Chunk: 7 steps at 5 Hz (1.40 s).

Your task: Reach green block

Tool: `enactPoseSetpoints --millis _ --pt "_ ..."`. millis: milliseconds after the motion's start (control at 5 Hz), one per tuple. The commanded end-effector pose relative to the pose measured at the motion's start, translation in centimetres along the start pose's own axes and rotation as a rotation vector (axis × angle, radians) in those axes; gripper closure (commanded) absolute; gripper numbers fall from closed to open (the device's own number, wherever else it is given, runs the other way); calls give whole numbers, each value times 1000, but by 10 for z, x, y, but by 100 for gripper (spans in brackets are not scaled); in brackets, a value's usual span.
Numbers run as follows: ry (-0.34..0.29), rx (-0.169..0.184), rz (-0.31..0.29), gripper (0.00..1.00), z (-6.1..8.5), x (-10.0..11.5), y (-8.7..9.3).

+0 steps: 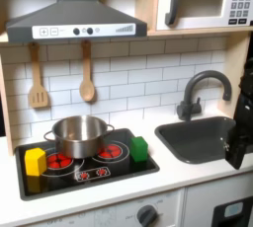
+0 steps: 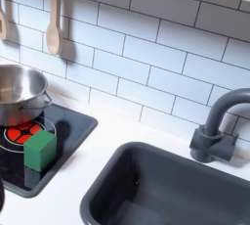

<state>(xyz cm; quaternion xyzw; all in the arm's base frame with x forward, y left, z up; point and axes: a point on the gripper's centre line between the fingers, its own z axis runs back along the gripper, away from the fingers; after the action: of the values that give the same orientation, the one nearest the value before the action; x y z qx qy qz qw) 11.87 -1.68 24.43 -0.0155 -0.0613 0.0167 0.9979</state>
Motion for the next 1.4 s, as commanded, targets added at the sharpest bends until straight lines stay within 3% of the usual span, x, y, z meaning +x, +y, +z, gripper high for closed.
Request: enactPoseSetpoints --millis 0,600,1200 --pt "0 0 0 0 0 0 0" --pt "0 -5 33 0 -14 44 -9" --pt "-21 29 67 0 -22 86 23"
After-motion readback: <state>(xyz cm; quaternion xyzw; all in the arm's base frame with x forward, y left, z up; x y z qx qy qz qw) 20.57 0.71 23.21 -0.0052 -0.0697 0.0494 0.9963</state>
